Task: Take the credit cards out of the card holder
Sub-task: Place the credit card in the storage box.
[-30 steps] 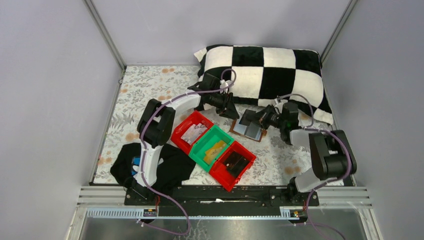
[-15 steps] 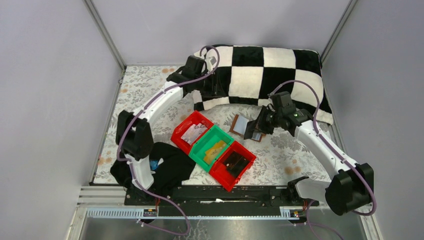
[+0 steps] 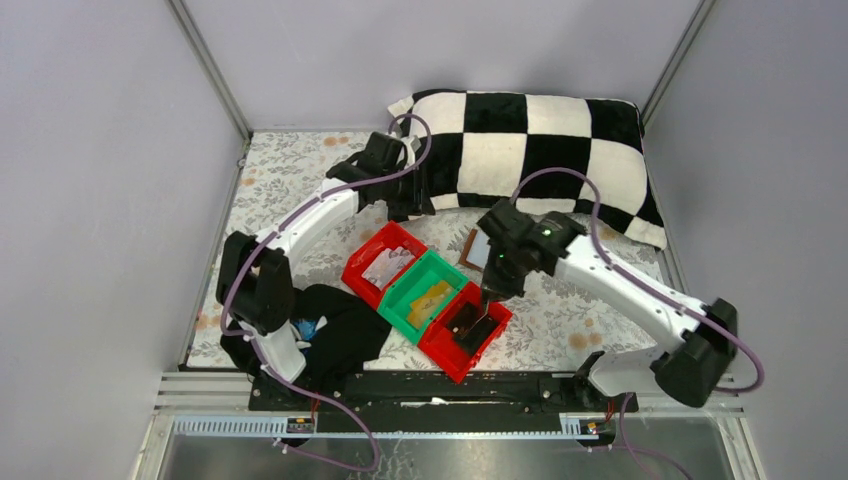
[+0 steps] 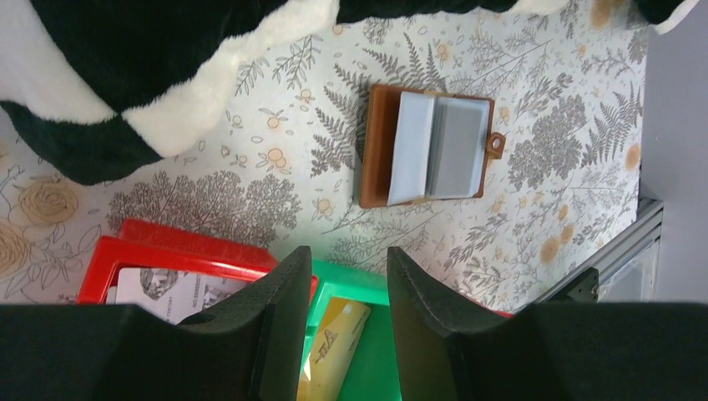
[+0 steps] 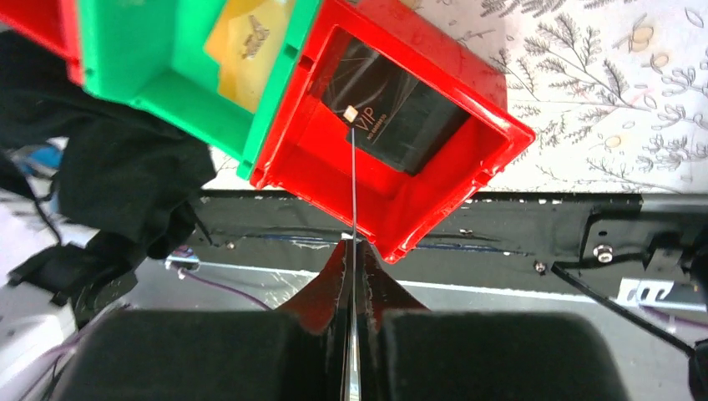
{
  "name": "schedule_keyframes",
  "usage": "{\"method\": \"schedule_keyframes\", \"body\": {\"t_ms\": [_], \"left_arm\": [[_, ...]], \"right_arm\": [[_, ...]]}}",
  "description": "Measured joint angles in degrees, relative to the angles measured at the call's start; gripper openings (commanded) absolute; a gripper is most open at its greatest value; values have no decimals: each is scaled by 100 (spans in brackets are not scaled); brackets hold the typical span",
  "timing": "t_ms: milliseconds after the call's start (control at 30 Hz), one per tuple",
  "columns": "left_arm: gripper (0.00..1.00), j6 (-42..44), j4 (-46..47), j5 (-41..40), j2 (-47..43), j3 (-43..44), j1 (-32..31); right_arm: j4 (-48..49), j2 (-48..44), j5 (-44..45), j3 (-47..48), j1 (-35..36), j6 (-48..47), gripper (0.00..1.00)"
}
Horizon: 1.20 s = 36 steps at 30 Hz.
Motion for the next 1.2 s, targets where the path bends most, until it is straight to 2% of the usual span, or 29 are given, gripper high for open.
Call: {"method": "schedule_keyframes", "body": {"t_ms": [300, 433, 867, 1100, 1167, 1200], "left_arm": [[43, 118, -35, -74, -562, -380, -28], [43, 195, -42, -111, -804, -396, -33], [43, 256, -96, -127, -1040, -678, -33], [43, 258, -96, -125, -1049, -708, -33], [43, 258, -96, -125, -1051, -708, -33], [43, 258, -96, -125, -1051, -708, -33]], "right_arm": [[-1123, 1832, 861, 1051, 798, 1263, 0], [-1198, 2055, 890, 1099, 1032, 1685, 0], [-1338, 2426, 890, 780, 1040, 2492, 0], [-1320, 2780, 938, 752, 1040, 2533, 18], [-1349, 2846, 992, 782, 1040, 2531, 28], [-1366, 2894, 1032, 817, 1040, 2527, 29]]}}
